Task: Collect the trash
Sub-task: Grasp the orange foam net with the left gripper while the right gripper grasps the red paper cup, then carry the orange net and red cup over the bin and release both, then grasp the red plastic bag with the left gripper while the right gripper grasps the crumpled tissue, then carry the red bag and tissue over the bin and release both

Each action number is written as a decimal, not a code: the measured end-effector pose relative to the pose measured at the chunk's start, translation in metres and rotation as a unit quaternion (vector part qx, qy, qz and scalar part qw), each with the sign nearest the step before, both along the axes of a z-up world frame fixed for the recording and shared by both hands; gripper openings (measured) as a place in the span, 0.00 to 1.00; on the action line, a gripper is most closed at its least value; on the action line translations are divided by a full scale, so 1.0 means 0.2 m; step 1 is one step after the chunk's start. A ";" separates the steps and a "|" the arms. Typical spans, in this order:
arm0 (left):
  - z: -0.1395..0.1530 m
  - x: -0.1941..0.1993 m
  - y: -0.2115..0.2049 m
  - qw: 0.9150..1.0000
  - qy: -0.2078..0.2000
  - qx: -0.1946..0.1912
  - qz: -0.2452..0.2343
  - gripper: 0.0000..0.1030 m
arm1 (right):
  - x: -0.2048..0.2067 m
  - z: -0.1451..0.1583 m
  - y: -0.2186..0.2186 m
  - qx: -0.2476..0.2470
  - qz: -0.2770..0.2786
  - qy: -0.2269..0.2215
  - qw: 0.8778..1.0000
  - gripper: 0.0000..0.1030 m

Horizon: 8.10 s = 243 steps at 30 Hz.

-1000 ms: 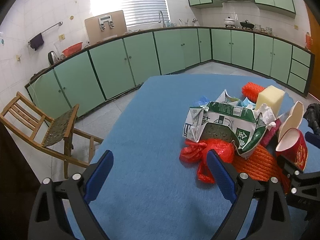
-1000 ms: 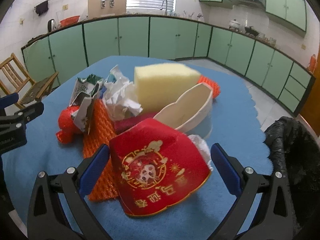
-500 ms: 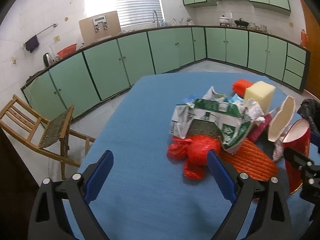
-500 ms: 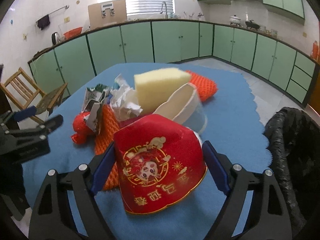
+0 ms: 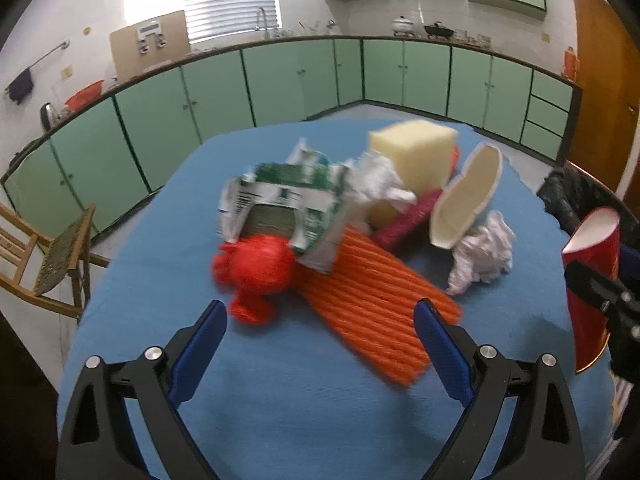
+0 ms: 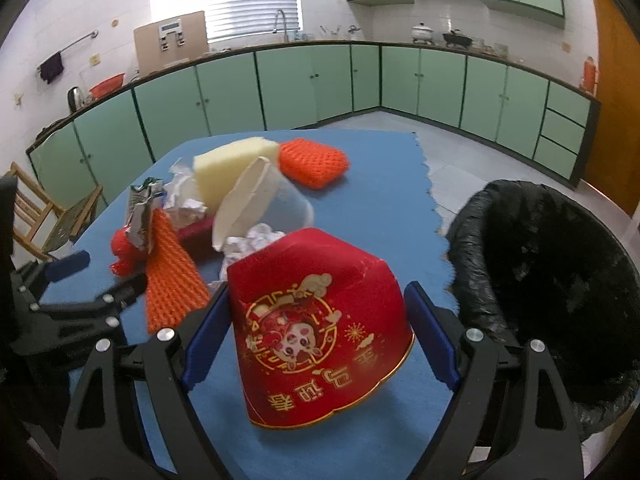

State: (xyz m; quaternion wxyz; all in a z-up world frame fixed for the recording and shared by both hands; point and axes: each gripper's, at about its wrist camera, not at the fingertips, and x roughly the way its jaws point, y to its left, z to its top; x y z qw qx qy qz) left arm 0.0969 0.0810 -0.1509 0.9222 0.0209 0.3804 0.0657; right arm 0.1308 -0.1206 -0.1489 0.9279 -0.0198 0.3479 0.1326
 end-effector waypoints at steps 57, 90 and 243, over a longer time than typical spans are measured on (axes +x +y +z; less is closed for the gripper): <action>0.44 0.12 -0.92 0.937 -0.089 -0.133 -0.310 0.17 | -0.14 0.41 -1.06 0.032 -0.197 -0.103 0.974 0.81; 0.42 0.27 -0.95 0.950 -0.085 -0.099 -0.284 0.69 | -0.09 0.28 -1.25 0.035 -0.258 -0.079 0.962 0.94; 0.45 0.42 -1.26 0.934 -0.101 -0.134 -0.316 0.72 | -0.10 0.17 -1.41 0.024 -0.279 -0.051 0.959 0.95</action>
